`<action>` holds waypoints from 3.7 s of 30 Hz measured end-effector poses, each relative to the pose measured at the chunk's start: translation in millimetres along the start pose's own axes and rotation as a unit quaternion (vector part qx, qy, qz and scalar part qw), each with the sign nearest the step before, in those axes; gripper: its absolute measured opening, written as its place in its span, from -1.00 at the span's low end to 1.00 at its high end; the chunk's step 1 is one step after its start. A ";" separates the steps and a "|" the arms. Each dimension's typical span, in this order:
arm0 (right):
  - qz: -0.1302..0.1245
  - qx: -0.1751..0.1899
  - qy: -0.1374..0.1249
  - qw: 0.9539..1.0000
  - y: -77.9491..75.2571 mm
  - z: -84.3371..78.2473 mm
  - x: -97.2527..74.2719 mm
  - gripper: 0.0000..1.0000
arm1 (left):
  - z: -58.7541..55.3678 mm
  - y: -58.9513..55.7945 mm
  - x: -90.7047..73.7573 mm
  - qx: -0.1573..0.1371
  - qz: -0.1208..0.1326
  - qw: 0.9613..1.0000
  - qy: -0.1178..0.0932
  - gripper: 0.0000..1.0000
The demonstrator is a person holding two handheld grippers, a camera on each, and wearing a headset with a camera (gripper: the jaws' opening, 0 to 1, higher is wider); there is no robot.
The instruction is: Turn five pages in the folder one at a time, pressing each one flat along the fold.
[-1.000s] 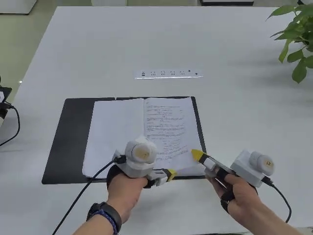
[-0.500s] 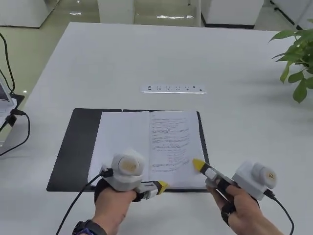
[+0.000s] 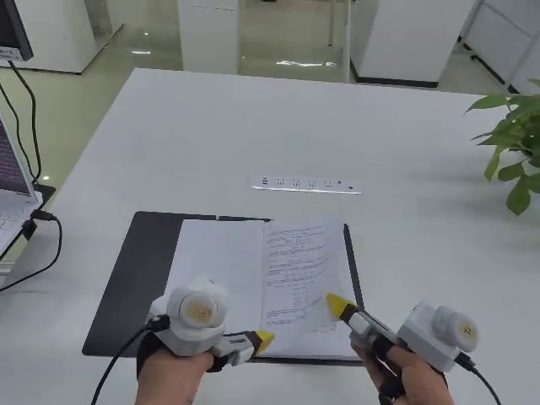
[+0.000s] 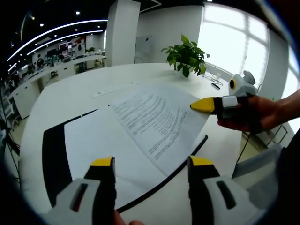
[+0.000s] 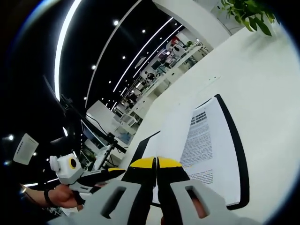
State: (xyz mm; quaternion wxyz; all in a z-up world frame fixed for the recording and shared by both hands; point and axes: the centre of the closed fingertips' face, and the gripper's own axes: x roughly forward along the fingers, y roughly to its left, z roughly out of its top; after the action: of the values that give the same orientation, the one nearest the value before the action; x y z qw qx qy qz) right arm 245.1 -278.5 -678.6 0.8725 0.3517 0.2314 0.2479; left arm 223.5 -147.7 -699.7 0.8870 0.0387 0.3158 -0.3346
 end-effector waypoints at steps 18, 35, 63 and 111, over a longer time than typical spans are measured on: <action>0.041 -0.024 0.019 0.999 46.4 -15.6 28.7 -1.00 | -0.5 33.2 -37.2 -0.008 0.034 0.999 -0.019 0.30; 0.078 -0.039 0.067 0.994 90.7 -58.7 58.5 -1.00 | -22.8 74.4 -82.7 -0.034 0.076 0.996 -0.029 0.32; 0.088 -0.021 0.152 0.984 115.4 -122.0 121.8 -1.00 | -48.0 99.8 -121.1 -0.051 0.084 0.994 -0.042 0.35; 0.037 0.066 0.233 0.970 95.1 -199.8 172.3 -0.48 | -71.2 101.0 -115.5 -0.070 0.058 0.995 -0.031 0.37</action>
State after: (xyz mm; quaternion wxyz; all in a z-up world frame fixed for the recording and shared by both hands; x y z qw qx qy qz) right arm 236.6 -16.3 -777.8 0.7596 0.3498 0.4305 0.3395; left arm 181.2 16.1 -703.1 0.9147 -0.0156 0.3081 -0.2611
